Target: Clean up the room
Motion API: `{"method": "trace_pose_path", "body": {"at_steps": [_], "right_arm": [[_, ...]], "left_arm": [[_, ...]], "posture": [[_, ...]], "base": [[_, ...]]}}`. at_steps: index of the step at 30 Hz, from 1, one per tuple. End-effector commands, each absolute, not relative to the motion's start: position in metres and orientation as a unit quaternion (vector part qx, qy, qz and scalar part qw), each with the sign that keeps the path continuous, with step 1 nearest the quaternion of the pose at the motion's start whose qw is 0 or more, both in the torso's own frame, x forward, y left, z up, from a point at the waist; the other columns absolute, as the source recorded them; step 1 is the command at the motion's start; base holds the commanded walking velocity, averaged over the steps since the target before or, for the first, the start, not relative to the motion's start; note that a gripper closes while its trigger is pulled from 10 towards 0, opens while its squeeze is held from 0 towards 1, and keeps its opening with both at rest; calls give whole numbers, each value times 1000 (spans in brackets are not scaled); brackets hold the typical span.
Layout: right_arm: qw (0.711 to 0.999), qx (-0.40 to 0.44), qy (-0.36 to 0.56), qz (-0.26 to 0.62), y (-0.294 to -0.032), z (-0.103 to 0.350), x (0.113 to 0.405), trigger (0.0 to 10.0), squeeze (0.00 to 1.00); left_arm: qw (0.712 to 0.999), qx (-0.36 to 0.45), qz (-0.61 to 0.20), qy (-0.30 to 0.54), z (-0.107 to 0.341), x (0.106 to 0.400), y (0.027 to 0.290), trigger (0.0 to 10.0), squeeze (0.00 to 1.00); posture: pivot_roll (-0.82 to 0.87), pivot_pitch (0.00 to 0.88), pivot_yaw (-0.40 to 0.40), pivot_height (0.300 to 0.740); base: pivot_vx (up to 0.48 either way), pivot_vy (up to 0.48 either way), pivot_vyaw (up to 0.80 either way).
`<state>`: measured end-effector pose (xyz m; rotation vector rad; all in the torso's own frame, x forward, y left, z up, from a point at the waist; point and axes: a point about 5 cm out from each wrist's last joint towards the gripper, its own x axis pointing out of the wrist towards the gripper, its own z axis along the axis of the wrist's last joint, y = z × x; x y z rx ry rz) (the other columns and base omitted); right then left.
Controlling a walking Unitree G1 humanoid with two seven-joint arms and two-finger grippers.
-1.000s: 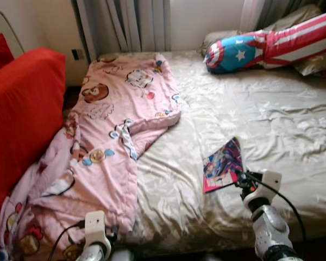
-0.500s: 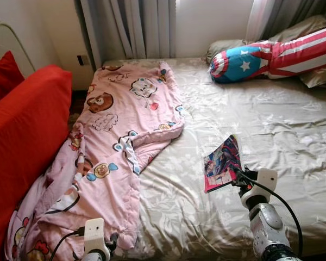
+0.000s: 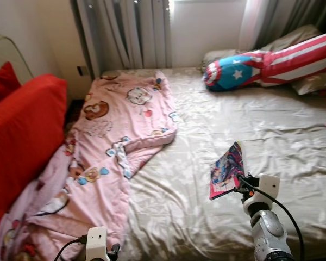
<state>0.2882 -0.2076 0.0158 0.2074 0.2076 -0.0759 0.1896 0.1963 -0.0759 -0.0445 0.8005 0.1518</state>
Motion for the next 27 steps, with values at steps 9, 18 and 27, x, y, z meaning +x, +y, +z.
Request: {"method": "trace_pose_path", "body": {"at_steps": [9, 18, 27], "right_arm": [[993, 82, 78, -17, -201, 24, 294, 10000, 0], [993, 88, 77, -17, -199, 24, 295, 10000, 0], [992, 90, 83, -29, -203, 21, 292, 10000, 0]], "left_arm": [[911, -13, 75, 405, -79, 184, 199, 10000, 0], [910, -13, 75, 409, -79, 183, 202, 10000, 0], [908, -14, 81, 411, -79, 181, 208, 10000, 0]], "posture": [[-123, 0, 11, 740], [-124, 0, 14, 740], [-119, 0, 15, 740]], "base": [[0, -480, 0], [0, -480, 532], [0, -480, 0]]}}
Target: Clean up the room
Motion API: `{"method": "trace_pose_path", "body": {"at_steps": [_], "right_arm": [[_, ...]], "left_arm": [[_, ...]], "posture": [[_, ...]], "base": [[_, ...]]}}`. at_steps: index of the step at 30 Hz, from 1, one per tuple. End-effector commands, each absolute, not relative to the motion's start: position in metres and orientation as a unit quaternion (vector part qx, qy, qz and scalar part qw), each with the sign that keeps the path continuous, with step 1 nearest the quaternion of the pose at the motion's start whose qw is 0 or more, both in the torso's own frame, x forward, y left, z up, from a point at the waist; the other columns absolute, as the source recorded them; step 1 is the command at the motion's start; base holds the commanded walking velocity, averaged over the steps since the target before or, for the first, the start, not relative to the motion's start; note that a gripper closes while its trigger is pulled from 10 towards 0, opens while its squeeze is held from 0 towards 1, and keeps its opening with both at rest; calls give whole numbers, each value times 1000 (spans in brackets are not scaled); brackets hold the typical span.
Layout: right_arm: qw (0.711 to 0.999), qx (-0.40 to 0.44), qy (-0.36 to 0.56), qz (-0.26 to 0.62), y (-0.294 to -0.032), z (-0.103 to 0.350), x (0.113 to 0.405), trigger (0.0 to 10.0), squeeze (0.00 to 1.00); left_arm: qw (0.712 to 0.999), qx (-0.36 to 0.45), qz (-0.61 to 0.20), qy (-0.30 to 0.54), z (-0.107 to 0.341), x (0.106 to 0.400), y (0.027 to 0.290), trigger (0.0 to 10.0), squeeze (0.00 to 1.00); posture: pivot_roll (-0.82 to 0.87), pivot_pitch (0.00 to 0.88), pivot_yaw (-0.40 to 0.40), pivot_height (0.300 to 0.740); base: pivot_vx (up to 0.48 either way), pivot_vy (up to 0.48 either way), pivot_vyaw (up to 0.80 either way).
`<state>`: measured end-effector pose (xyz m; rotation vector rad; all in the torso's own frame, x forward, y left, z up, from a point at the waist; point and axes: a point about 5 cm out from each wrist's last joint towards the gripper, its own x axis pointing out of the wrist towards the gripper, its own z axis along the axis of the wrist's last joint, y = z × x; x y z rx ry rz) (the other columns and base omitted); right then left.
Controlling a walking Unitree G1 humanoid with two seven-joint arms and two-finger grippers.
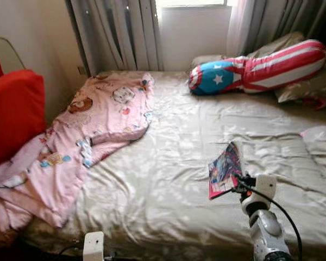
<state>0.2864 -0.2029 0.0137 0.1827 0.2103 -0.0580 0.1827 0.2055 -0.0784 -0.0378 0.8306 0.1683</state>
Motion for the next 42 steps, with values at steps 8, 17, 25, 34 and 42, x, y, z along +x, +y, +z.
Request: {"method": "trace_pose_path", "body": {"at_steps": [8, 17, 25, 34, 42], "right_arm": [[992, 91, 84, -33, -203, 21, 291, 10000, 0], [991, 92, 87, -38, -204, 19, 289, 10000, 0], [990, 91, 95, -43, -206, 16, 287, 10000, 0], [990, 92, 103, -40, -204, 14, 286, 10000, 0], [989, 93, 108, -37, -202, 12, 285, 10000, 0]], "left_arm": [[907, -13, 82, 412, -79, 181, 210, 10000, 0], [906, -12, 82, 414, -79, 180, 211, 10000, 0], [910, -19, 80, 407, -78, 183, 209, 10000, 0], [910, -21, 79, 407, -78, 184, 207, 10000, 0], [909, -24, 79, 408, -78, 185, 205, 10000, 0]], "posture": [[-120, 0, 18, 740], [-120, 0, 22, 740], [-117, 0, 20, 740], [-120, 0, 18, 740], [-118, 0, 17, 740]], "base": [[0, -480, 0], [0, -480, 0], [0, -108, 0], [0, 0, 0], [0, 180, 0]]}}
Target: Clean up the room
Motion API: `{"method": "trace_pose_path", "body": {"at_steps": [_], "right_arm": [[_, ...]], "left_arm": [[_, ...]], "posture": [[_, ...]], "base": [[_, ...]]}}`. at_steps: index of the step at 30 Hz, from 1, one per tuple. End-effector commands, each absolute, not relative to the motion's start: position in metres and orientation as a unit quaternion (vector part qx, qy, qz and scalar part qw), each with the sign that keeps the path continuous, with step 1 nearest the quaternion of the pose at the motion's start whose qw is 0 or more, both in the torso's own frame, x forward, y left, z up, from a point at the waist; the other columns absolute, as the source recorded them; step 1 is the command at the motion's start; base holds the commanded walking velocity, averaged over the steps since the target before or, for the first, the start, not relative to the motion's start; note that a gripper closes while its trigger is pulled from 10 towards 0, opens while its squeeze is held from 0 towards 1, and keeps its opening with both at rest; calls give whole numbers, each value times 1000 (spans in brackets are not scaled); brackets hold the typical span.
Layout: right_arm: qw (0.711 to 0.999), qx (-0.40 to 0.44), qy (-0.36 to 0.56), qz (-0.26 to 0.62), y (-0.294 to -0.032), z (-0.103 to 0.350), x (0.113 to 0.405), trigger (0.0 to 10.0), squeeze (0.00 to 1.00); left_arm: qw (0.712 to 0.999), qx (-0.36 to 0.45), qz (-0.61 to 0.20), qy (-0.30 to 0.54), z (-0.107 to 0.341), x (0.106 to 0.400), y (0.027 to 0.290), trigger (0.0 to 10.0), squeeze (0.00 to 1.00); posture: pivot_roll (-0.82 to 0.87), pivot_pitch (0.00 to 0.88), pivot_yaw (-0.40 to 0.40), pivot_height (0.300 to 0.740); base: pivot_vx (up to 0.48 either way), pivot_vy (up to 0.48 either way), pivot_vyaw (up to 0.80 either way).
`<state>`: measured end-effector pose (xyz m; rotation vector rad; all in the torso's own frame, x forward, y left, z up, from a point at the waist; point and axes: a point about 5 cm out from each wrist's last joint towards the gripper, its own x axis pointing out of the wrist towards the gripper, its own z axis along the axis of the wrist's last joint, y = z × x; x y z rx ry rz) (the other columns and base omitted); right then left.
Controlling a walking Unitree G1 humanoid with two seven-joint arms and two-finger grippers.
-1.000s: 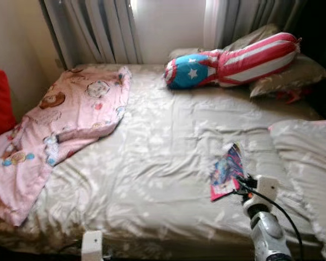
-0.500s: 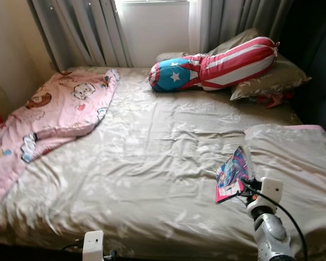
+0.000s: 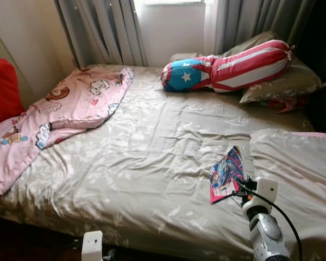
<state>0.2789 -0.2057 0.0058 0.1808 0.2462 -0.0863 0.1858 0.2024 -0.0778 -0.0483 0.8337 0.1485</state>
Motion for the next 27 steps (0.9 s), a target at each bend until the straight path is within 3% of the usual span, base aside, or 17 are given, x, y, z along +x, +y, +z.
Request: {"method": "trace_pose_path", "body": {"at_steps": [1, 6, 27], "right_arm": [[989, 94, 109, -36, -201, 12, 285, 10000, 0], [989, 94, 110, -37, -202, 12, 285, 10000, 0], [988, 95, 114, -44, -202, 11, 285, 10000, 0]], "left_arm": [[909, -23, 78, 408, -78, 185, 205, 10000, 0], [909, -22, 77, 409, -78, 185, 205, 10000, 0], [909, -14, 67, 410, -79, 184, 205, 10000, 0]], "posture": [[-119, 0, 17, 740], [-118, 0, 17, 740], [-117, 0, 21, 740]], "base": [[0, 480, 0], [0, 480, 0], [0, 0, 0]]}}
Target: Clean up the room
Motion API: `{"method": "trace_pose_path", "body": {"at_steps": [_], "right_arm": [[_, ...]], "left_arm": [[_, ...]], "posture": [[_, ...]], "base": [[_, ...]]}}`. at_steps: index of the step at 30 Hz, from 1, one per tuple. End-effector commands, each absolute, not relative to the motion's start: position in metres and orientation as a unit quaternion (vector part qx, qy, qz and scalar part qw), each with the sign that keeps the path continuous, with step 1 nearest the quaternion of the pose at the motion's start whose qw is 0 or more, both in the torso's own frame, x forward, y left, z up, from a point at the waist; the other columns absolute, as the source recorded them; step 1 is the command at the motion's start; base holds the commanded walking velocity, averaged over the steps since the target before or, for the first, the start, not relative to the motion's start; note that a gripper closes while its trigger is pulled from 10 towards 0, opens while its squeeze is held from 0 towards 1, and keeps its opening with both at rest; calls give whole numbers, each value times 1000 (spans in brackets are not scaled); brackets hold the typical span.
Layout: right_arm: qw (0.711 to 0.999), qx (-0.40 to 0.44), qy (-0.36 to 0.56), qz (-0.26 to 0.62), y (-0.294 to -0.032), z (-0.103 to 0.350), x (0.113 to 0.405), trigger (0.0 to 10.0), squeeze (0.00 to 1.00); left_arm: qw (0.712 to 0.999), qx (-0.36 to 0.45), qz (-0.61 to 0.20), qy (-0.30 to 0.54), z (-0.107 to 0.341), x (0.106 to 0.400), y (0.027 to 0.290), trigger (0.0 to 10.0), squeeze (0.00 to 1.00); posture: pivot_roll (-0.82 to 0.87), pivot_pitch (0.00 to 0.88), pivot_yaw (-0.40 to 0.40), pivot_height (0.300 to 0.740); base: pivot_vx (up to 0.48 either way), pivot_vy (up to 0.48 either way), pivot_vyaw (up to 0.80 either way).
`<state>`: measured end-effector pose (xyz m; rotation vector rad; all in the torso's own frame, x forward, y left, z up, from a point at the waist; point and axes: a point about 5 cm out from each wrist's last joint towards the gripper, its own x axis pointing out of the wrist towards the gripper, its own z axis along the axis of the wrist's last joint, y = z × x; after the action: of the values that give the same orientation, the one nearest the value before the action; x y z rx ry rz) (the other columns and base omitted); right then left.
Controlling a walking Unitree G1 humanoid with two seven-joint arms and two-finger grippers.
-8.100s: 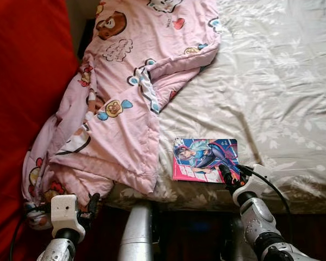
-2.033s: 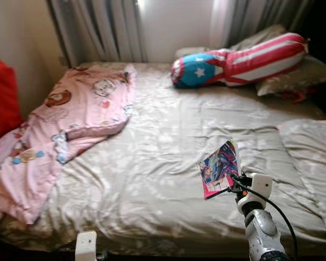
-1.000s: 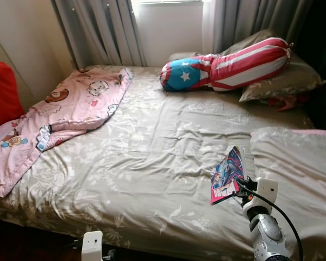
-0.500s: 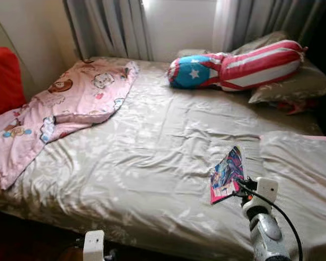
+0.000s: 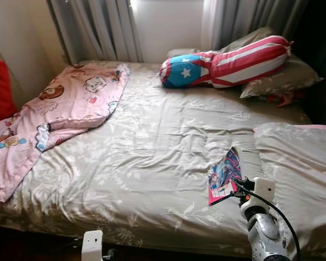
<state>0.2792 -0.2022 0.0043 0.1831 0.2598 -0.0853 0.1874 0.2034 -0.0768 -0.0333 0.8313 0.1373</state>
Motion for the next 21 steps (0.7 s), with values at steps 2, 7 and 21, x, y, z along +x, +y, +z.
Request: {"method": "trace_pose_path", "body": {"at_steps": [2, 7, 21], "right_arm": [[988, 95, 115, -46, -202, 11, 285, 10000, 0], [988, 97, 114, -45, -201, 11, 285, 10000, 0], [988, 92, 116, -38, -199, 10, 285, 10000, 0]], "left_arm": [[910, -14, 66, 410, -79, 184, 205, 10000, 0], [910, -13, 66, 409, -78, 184, 205, 10000, 0], [911, -11, 65, 406, -78, 186, 204, 10000, 0]], "posture": [[-117, 0, 22, 740], [-115, 0, 22, 740], [-116, 0, 23, 740]], "base": [[0, 0, 0], [50, 0, 0], [296, 0, 0]]}}
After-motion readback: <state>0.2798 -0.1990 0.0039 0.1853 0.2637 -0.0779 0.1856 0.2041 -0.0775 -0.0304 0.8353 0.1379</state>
